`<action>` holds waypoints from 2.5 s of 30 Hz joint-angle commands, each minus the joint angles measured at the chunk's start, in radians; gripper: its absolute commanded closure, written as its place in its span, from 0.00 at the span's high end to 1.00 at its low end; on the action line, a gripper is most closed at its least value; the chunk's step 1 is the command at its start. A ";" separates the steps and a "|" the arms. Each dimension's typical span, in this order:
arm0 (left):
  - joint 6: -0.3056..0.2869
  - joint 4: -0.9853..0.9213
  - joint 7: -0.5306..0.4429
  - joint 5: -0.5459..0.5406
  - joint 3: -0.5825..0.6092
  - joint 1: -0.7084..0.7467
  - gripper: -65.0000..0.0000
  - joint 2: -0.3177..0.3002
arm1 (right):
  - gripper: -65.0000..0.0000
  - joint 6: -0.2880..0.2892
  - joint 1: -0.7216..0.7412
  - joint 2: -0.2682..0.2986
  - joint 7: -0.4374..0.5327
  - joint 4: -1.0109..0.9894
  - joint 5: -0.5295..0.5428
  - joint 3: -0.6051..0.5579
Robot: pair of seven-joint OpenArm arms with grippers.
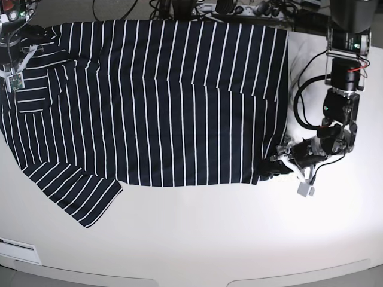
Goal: Fold the T-shirt properly
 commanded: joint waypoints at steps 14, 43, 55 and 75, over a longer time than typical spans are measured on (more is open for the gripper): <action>0.040 0.001 0.042 0.104 -0.001 -0.103 0.00 -0.014 | 0.31 0.077 0.296 0.014 0.060 0.015 0.141 0.011; 0.027 0.000 0.073 0.166 -0.001 -0.099 0.00 -0.008 | 0.45 0.612 1.368 0.020 -0.022 -1.455 0.710 0.011; 0.027 0.000 0.083 0.165 -0.001 -0.099 0.00 -0.008 | 0.45 0.532 1.367 0.031 0.070 -1.455 0.502 0.011; 0.026 0.001 0.083 0.156 -0.001 -0.099 0.00 -0.008 | 0.44 0.758 1.259 0.006 0.064 -1.455 0.634 0.011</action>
